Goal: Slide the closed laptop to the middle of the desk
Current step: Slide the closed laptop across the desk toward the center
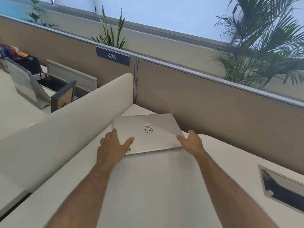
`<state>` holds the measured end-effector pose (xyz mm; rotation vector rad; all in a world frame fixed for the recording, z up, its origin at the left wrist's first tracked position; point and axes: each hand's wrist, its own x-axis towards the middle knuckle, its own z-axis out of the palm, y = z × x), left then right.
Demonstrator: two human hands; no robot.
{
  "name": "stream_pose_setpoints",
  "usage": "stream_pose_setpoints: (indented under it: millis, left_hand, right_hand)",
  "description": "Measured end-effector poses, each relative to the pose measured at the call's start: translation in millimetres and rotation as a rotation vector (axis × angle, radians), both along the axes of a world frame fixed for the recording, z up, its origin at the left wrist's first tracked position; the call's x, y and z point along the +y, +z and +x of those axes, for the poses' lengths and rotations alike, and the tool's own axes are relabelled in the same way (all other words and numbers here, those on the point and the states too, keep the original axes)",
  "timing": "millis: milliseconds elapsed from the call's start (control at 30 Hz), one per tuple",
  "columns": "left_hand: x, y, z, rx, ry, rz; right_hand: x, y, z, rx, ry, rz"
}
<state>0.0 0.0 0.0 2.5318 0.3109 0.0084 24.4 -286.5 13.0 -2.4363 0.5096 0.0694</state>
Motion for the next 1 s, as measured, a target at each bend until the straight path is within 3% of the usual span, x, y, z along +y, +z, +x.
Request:
stream_pose_setpoints:
  millis: [167,567,1000]
  left_hand:
    - [1.5,-15.2,41.6,0.094,0.162,-0.226]
    - [0.5,-30.2,82.6,0.164,0.366,-0.166]
    - [24.4,-30.4,92.5,0.147,0.435,-0.354]
  right_hand:
    - [2.5,-5.6,37.6,0.074,-0.054,0.145]
    - [2.6,-32.4,82.6,0.14,-0.177,0.209]
    - [8.4,-38.8,81.3,0.068,-0.342,0.287]
